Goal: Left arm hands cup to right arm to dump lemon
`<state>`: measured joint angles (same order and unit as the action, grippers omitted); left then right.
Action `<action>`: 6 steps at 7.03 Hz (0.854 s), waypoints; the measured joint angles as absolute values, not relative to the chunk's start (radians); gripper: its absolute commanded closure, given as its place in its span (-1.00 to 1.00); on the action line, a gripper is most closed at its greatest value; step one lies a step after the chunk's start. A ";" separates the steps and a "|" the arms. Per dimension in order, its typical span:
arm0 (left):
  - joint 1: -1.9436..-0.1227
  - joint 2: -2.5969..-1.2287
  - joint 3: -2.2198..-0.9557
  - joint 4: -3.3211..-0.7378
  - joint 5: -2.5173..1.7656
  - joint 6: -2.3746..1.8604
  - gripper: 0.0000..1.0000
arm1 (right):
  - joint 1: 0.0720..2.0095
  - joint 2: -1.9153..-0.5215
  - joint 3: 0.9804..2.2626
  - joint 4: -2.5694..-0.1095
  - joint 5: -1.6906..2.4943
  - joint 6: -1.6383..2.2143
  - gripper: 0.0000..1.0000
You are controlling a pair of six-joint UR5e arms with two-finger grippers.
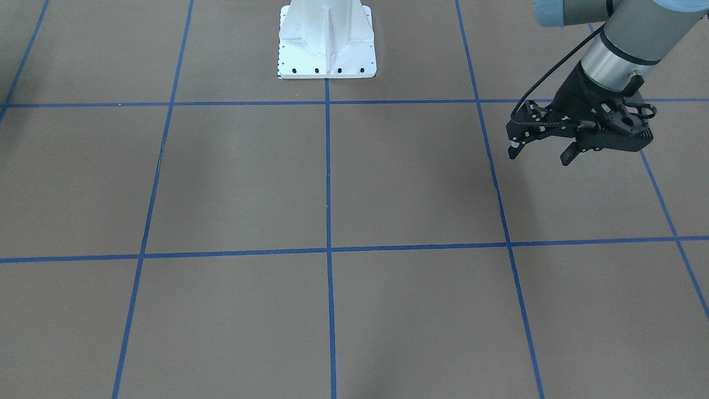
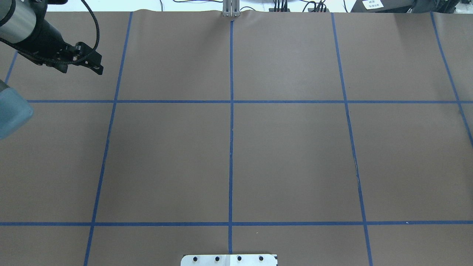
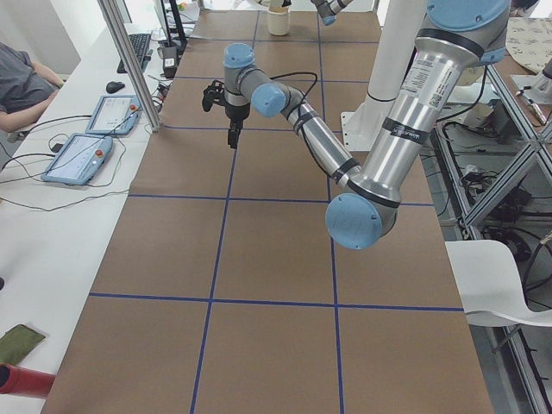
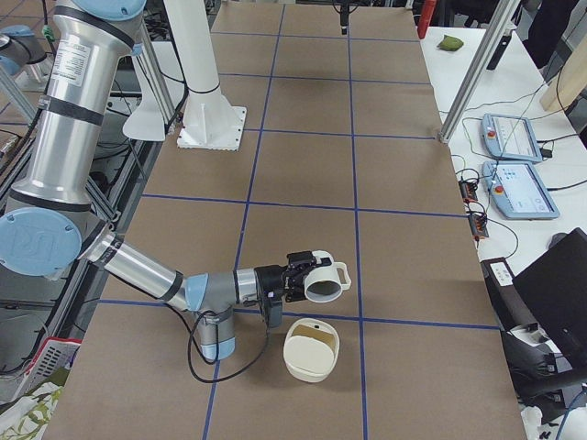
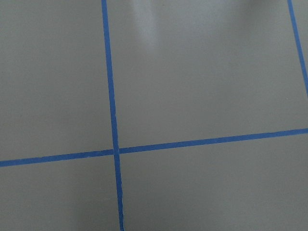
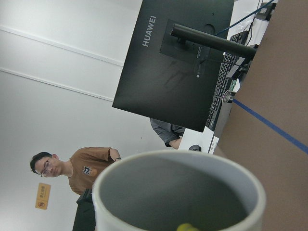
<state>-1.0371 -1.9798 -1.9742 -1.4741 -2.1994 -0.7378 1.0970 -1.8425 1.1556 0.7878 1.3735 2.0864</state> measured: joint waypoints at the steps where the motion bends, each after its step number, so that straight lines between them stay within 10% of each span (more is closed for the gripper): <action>1: -1.037 -1.981 -1.974 -1.474 -2.199 -0.738 -1.00 | 1.115 -1.835 1.144 0.807 1.374 2.190 1.00; 6: -1.037 -1.988 -1.974 -1.474 -2.198 -0.738 -1.00 | 1.212 -1.783 1.053 0.919 1.373 2.627 1.00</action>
<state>-1.0370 -1.9880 -1.9738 -1.4742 -2.1982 -0.7378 1.2118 -1.7834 1.0531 0.9188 1.3726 2.6268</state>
